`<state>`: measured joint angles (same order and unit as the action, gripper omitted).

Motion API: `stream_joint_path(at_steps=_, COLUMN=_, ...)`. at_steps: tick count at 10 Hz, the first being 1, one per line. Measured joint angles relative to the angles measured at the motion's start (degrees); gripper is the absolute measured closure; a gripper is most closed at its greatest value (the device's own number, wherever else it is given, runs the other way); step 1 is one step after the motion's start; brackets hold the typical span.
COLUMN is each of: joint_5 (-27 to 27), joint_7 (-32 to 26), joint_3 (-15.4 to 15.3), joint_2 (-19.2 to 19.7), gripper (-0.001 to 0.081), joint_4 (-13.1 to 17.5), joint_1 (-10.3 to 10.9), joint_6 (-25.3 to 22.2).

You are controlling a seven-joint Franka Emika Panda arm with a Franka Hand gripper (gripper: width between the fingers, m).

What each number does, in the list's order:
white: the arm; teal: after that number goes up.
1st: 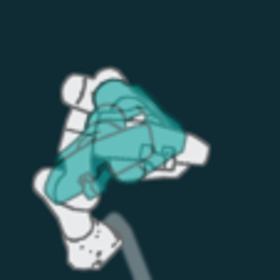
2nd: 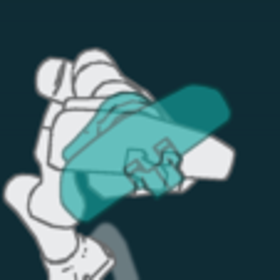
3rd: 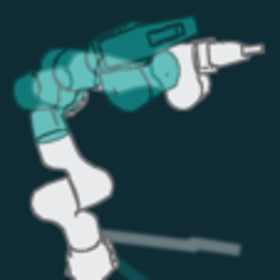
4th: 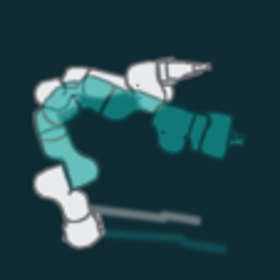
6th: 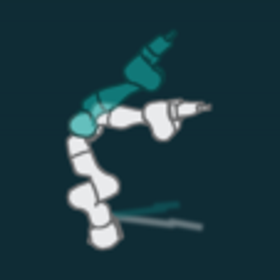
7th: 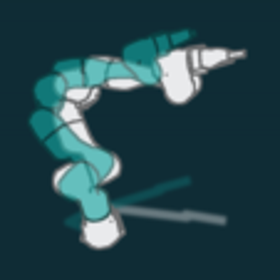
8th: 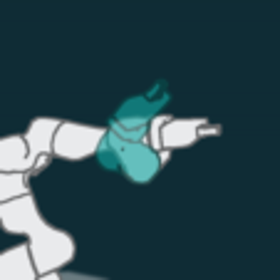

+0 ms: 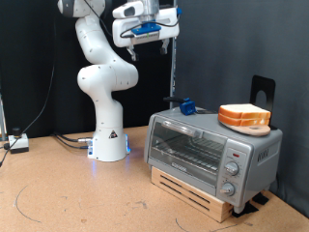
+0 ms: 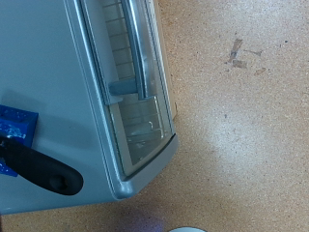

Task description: Make a piece of toast with the oven

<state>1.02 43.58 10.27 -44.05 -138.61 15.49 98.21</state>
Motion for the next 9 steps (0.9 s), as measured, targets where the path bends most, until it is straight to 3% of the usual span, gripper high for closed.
stream_joint_path(at_steps=2, joint_5=1.5, joint_7=1.5, joint_3=0.0, joint_2=-0.1, gripper=-0.0001, joint_4=0.0, joint_1=-0.1, joint_6=-0.3)
stream_joint_path(at_steps=5, joint_5=4.7, joint_7=-9.0, joint_3=1.2, joint_2=-0.2, gripper=-0.0001, joint_4=-0.1, joint_1=2.9, joint_6=2.0)
stream_joint_path(at_steps=9, joint_5=4.9, joint_7=-8.6, joint_3=1.3, joint_2=3.6, gripper=-0.0001, joint_4=-1.1, joint_1=2.9, joint_6=5.7)
